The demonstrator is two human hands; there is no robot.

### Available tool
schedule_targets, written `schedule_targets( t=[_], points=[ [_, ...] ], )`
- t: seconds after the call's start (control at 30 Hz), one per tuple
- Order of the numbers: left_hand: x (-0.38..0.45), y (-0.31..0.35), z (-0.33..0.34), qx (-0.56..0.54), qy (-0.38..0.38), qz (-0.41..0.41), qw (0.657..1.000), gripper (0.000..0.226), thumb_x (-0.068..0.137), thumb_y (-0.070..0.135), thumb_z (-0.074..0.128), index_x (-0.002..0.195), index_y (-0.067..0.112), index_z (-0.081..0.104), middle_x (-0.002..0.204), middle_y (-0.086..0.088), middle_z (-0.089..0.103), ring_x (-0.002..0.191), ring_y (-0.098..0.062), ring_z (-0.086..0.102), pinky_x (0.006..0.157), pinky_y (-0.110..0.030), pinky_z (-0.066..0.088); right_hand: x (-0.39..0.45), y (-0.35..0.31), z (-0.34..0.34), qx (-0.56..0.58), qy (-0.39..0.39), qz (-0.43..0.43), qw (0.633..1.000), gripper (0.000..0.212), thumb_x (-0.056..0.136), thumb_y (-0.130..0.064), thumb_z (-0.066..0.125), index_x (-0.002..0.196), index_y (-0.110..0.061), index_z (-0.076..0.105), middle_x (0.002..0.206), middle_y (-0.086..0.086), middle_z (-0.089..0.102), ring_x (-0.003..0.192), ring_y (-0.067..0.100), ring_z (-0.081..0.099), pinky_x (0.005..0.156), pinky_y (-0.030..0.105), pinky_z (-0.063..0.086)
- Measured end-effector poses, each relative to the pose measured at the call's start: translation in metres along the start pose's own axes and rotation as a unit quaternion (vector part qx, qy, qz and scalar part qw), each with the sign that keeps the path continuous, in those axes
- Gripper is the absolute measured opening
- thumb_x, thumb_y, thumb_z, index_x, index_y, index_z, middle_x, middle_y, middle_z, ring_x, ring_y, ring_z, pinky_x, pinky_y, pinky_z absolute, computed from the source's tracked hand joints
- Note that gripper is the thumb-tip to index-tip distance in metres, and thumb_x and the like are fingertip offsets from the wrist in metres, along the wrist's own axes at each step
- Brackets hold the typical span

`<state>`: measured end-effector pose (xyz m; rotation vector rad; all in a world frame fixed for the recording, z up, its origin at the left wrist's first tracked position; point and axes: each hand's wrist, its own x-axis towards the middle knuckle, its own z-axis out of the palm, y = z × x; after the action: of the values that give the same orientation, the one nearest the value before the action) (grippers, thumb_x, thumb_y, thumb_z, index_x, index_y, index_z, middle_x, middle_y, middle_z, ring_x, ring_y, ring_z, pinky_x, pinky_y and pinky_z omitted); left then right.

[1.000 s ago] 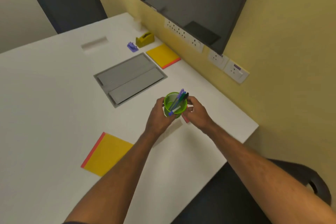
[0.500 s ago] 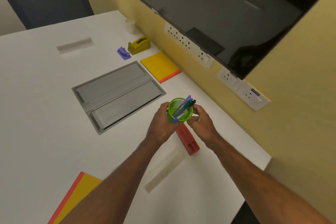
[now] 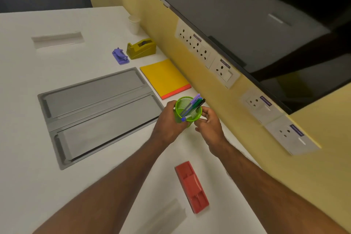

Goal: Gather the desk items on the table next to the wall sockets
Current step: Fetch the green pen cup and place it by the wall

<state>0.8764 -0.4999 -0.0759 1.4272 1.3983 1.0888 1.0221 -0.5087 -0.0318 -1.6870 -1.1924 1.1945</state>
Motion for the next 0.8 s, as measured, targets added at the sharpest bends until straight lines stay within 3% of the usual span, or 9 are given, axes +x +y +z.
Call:
schedule_targets(
  t=[0.17, 0.27, 0.37, 0.47, 0.8],
  points=[
    [0.041, -0.02, 0.01, -0.01, 0.006, 0.011, 1.0, 0.07, 0.07, 0.035, 0.084, 0.127, 0.04, 0.044, 0.109, 0.026, 0.056, 0.104, 0.01, 0.056, 0.084, -0.02, 0.054, 0.049, 0.01, 0.005, -0.001, 0.003, -0.013, 1.0, 0.041, 0.087, -0.001, 0.059, 0.104, -0.038, 0.059, 0.113, -0.021, 0.063, 0.098, 0.013, 0.065, 0.089, 0.04, 0.055],
    [0.058, -0.027, 0.014, -0.018, 0.011, 0.012, 1.0, 0.066, 0.065, 0.04, 0.08, 0.119, 0.049, 0.043, 0.107, 0.033, 0.054, 0.103, 0.017, 0.053, 0.08, -0.015, 0.053, 0.071, 0.014, 0.006, -0.006, 0.007, -0.017, 1.0, 0.041, 0.086, -0.001, 0.06, 0.109, -0.035, 0.06, 0.115, -0.02, 0.062, 0.105, 0.014, 0.064, 0.096, 0.044, 0.055],
    [0.075, -0.034, 0.021, -0.012, 0.014, 0.009, 1.0, 0.065, 0.067, 0.032, 0.083, 0.118, 0.043, 0.044, 0.107, 0.024, 0.056, 0.102, 0.005, 0.058, 0.083, -0.023, 0.055, 0.086, 0.015, 0.005, -0.014, 0.012, -0.02, 1.0, 0.043, 0.086, 0.0, 0.06, 0.123, -0.023, 0.059, 0.121, -0.012, 0.062, 0.114, 0.016, 0.062, 0.101, 0.047, 0.053],
    [0.088, -0.04, 0.028, -0.005, 0.021, 0.012, 1.0, 0.065, 0.068, 0.028, 0.084, 0.123, 0.03, 0.049, 0.112, 0.011, 0.059, 0.104, -0.011, 0.06, 0.081, -0.025, 0.054, 0.097, 0.017, 0.004, -0.016, 0.021, -0.021, 0.999, 0.044, 0.087, 0.0, 0.059, 0.126, -0.02, 0.059, 0.129, -0.005, 0.061, 0.117, 0.016, 0.06, 0.102, 0.049, 0.052],
    [0.103, -0.051, 0.032, 0.019, 0.013, -0.003, 1.0, 0.067, 0.075, 0.017, 0.084, 0.132, 0.018, 0.049, 0.118, 0.005, 0.06, 0.109, -0.015, 0.058, 0.087, -0.029, 0.054, 0.112, 0.027, 0.01, -0.009, 0.011, -0.019, 1.0, 0.045, 0.088, -0.004, 0.062, 0.129, -0.025, 0.059, 0.131, -0.007, 0.063, 0.123, 0.01, 0.058, 0.106, 0.046, 0.05]
  ],
)
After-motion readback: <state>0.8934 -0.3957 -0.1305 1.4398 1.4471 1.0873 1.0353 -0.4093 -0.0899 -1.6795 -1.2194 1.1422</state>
